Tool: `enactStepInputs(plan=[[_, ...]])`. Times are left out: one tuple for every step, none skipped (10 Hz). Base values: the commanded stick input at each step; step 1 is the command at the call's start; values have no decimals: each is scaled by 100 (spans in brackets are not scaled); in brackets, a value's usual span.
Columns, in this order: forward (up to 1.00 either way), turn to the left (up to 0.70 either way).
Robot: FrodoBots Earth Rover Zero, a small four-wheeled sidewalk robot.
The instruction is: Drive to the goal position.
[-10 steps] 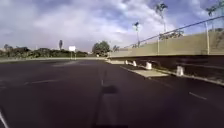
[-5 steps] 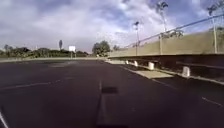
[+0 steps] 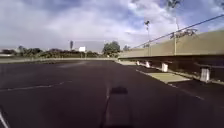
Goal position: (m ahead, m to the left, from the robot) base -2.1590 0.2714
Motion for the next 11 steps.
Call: enactStepInputs(plan=[[70, 0], [70, 0], [70, 0], [70, 0], [70, 0], [70, 0], [70, 0], [70, 0], [70, 0], [70, 0], [70, 0]])
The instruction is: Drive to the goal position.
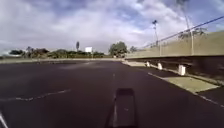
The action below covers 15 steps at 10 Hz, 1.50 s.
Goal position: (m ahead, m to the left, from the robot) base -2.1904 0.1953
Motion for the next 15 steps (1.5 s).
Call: enactStepInputs(plan=[[70, 0], [70, 0], [70, 0], [70, 0], [70, 0], [70, 0], [70, 0], [70, 0], [70, 0], [70, 0], [70, 0], [70, 0], [70, 0], [70, 0], [66, 0]])
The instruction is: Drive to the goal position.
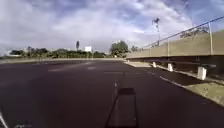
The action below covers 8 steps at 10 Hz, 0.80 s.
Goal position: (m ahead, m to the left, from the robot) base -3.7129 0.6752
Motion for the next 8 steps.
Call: enactStepInputs(plan=[[63, 0], [30, 0], [30, 0], [30, 0], [29, 18], [28, 42], [27, 55], [27, 54]])
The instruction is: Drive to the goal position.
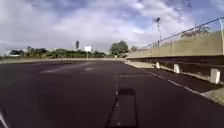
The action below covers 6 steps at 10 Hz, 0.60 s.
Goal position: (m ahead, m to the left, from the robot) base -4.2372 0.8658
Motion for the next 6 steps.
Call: enactStepInputs(plan=[[27, 54], [27, 54], [27, 54], [27, 55], [27, 54], [27, 54]])
